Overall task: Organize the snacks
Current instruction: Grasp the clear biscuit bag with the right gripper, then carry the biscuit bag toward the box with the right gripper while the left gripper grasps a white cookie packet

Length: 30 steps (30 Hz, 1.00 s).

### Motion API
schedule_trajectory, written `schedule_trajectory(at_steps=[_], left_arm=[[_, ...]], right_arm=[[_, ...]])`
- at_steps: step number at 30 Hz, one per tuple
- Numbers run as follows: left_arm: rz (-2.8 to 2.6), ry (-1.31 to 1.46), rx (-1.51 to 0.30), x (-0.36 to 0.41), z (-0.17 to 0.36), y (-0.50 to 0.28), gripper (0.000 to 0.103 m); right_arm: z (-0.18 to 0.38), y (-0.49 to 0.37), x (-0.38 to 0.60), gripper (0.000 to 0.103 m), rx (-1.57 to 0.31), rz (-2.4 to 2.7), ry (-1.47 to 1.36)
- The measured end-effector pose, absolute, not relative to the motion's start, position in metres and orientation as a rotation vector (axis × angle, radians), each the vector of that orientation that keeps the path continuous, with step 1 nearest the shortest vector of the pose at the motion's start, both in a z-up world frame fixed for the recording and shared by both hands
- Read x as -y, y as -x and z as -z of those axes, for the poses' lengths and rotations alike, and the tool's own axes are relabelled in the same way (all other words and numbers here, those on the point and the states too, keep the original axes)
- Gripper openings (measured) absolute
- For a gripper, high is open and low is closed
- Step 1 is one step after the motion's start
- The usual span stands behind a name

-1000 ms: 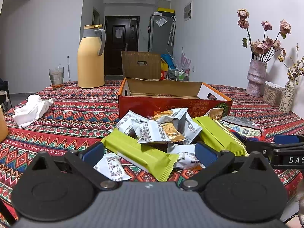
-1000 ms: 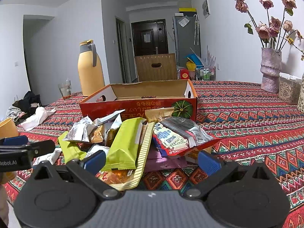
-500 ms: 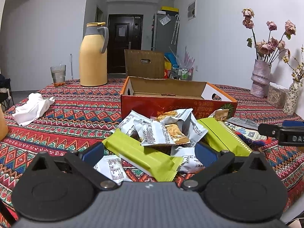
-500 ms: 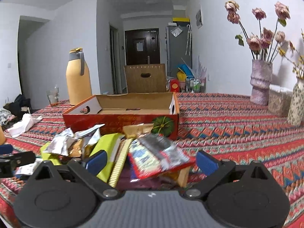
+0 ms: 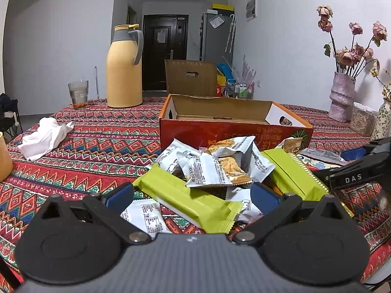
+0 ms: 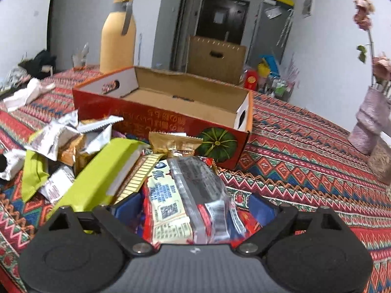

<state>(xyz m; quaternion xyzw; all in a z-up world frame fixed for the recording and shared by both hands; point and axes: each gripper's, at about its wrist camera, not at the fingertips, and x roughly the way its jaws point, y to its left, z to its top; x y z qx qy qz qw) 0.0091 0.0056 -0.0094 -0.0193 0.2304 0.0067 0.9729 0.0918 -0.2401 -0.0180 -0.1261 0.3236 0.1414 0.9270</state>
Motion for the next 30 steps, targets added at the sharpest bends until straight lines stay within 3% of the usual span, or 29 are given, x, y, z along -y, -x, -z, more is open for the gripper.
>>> schedule_trajectory(at_steps=[5,7,10,23,30], left_arm=[[-0.02,0.044,-0.475,-0.008,0.011,-0.013,0.103],[-0.021,0.047,-0.478,-0.009,0.012,-0.014,0.103],[-0.022,0.051,-0.485,-0.011,0.012,-0.015,0.103],[-0.079,0.069,-0.563,-0.037,0.018,-0.027,0.103],[-0.127,0.093,-0.645,-0.058,0.029,-0.037,0.103]], right_arm=[[0.026,-0.105,0.241,0.08,-0.705,-0.337,0.229],[0.027,-0.103,0.243,0.065,-0.707,-0.366,0.188],[0.027,-0.096,0.245,0.06,-0.685,-0.354,0.169],[0.019,-0.043,0.271,0.056,-0.467,-0.208,-0.028],[0.023,-0.032,0.27,0.055,-0.436,-0.192,-0.077]])
